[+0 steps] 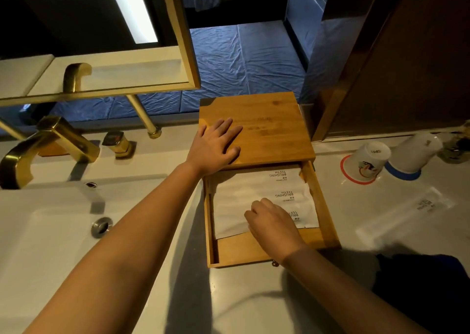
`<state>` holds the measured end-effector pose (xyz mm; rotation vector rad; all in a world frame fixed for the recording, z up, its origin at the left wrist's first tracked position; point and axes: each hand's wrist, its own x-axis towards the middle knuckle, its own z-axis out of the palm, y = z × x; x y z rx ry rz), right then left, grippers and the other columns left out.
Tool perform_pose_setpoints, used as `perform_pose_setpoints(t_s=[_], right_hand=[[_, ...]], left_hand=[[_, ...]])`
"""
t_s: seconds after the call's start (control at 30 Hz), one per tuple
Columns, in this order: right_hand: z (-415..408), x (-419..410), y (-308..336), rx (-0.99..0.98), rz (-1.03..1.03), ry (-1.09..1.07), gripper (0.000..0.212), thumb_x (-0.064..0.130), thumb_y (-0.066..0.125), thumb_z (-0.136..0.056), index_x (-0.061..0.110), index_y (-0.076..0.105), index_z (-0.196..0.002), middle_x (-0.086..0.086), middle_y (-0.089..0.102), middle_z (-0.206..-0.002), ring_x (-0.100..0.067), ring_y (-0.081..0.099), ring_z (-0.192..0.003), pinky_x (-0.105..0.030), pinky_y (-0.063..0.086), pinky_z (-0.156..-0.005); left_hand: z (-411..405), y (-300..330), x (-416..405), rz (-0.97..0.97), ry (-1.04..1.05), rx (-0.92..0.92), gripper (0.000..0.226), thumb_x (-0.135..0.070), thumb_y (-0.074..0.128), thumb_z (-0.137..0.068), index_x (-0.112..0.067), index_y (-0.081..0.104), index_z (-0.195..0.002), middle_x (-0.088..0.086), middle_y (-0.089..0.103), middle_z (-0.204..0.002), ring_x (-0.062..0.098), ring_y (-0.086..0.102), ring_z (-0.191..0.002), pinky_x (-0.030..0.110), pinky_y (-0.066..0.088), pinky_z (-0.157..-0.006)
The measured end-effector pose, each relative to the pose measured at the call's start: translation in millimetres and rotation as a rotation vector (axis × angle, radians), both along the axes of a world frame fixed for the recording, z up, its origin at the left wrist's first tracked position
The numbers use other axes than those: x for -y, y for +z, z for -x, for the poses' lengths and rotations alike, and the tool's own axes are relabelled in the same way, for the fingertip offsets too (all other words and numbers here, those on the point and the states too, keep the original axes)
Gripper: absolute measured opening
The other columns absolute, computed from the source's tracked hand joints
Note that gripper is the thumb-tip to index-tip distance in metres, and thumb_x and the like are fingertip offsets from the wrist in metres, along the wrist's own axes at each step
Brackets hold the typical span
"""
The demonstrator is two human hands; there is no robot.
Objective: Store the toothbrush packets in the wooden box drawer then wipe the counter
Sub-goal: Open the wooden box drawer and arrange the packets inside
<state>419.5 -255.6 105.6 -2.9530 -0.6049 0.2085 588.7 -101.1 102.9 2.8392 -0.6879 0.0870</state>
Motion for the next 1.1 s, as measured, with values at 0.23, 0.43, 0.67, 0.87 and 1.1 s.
perform_pose_setpoints(t_s=[0.23, 0.43, 0.67, 0.87, 1.1], right_hand=[[43, 18, 2, -0.241, 0.057, -0.172, 0.061, 0.063, 0.02, -0.089, 0.039, 0.011, -0.144, -0.005, 0.007, -0.159, -0.033, 0.003, -0.145, -0.05, 0.007, -0.115], [51, 12, 2, -0.353, 0.139, -0.236, 0.067, 0.071, 0.014, -0.084, 0.042, 0.007, -0.144, -0.007, 0.002, -0.159, -0.041, 0.004, -0.143, -0.057, 0.006, -0.113], [47, 11, 3, -0.421, 0.122, -0.25, 0.069, 0.071, 0.011, -0.083, 0.04, 0.01, -0.144, -0.007, -0.004, -0.159, -0.041, -0.002, -0.143, -0.057, 0.006, -0.113], [48, 23, 9, -0.399, 0.02, -0.262, 0.065, 0.067, 0.017, -0.087, 0.04, 0.005, -0.144, -0.001, 0.001, -0.16, -0.032, 0.003, -0.145, -0.055, 0.009, -0.113], [64, 105, 24, 0.225, -0.24, -0.358, 0.039, 0.038, 0.045, -0.092, 0.013, 0.064, -0.114, -0.006, 0.07, -0.113, -0.019, 0.067, -0.098, -0.034, 0.057, -0.083]], left_hand=[[3, -4, 5, 0.003, -0.011, -0.019, 0.059, -0.052, 0.028, -0.088, -0.035, 0.027, -0.144, 0.0, 0.022, -0.157, 0.02, 0.015, -0.146, 0.047, 0.009, -0.115], [0, 0, 1, 0.001, -0.007, -0.006, 0.059, -0.052, 0.028, -0.088, -0.034, 0.028, -0.144, 0.001, 0.022, -0.157, 0.02, 0.015, -0.146, 0.048, 0.01, -0.115], [0, 1, 0, -0.014, -0.007, -0.003, 0.06, -0.052, 0.028, -0.088, -0.034, 0.027, -0.145, 0.0, 0.022, -0.157, 0.02, 0.015, -0.146, 0.046, 0.01, -0.115], [-2, -2, 0, -0.019, -0.012, 0.007, 0.059, -0.054, 0.028, -0.089, -0.035, 0.026, -0.145, 0.0, 0.022, -0.157, 0.02, 0.016, -0.146, 0.046, 0.011, -0.115], [-3, -4, -1, -0.047, -0.002, -0.004, 0.06, -0.056, 0.024, -0.089, -0.039, 0.021, -0.146, -0.002, 0.02, -0.158, 0.019, 0.014, -0.146, 0.048, 0.011, -0.115]])
